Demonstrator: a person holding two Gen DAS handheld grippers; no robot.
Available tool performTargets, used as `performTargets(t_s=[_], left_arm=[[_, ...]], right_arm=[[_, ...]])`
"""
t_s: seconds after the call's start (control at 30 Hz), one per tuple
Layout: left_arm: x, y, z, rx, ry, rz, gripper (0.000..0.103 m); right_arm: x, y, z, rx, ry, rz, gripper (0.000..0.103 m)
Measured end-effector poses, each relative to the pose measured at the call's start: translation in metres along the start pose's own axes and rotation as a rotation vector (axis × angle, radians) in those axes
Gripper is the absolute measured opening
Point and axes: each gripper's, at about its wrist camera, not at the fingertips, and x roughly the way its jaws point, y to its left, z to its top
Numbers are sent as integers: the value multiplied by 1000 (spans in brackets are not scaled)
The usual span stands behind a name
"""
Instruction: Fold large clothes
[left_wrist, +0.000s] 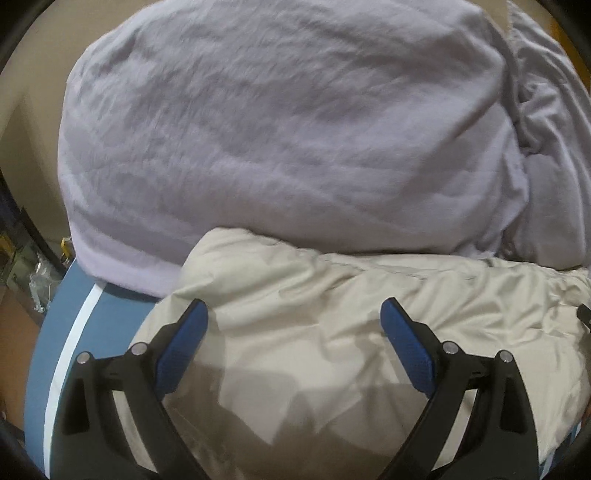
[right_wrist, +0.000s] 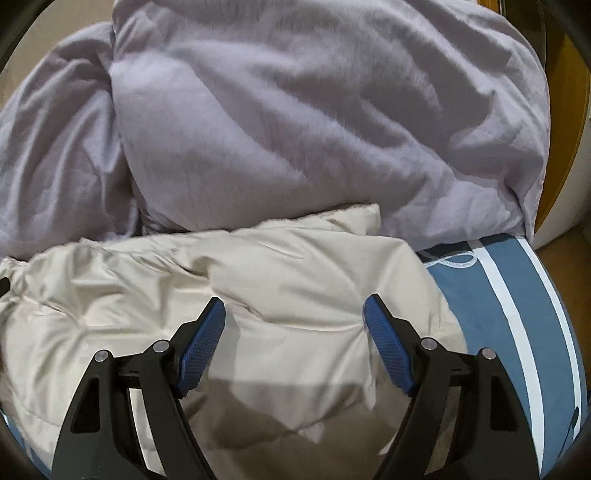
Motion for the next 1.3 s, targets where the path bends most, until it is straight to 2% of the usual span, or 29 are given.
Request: performTargets(t_s=[0.23, 0.77, 0.9, 0.97, 1.07, 1.17, 1.3], left_arm=[[21, 11, -11, -17, 36, 21, 95], [52, 27, -26, -35, 44, -6, 101], [55, 28, -27, -31, 62, 0, 101], [50, 29, -25, -31, 84, 3, 100], [26, 34, -24, -29, 81, -9, 100], [-1, 51, -31, -43, 61, -12, 100], [-23, 82, -44, -88, 79, 4, 100]], right_arm=[[20, 3, -7, -23, 12, -18, 80], [49, -3, -11, -35, 4, -23, 87], [54, -5, -11, -35, 25, -31, 88], [47, -8, -12, -18, 50, -40, 87], [27, -18, -12, 31, 40, -25, 87], [-2, -41, -18, 97, 20, -33, 87], [-25, -78, -33, 201, 44, -37, 87]])
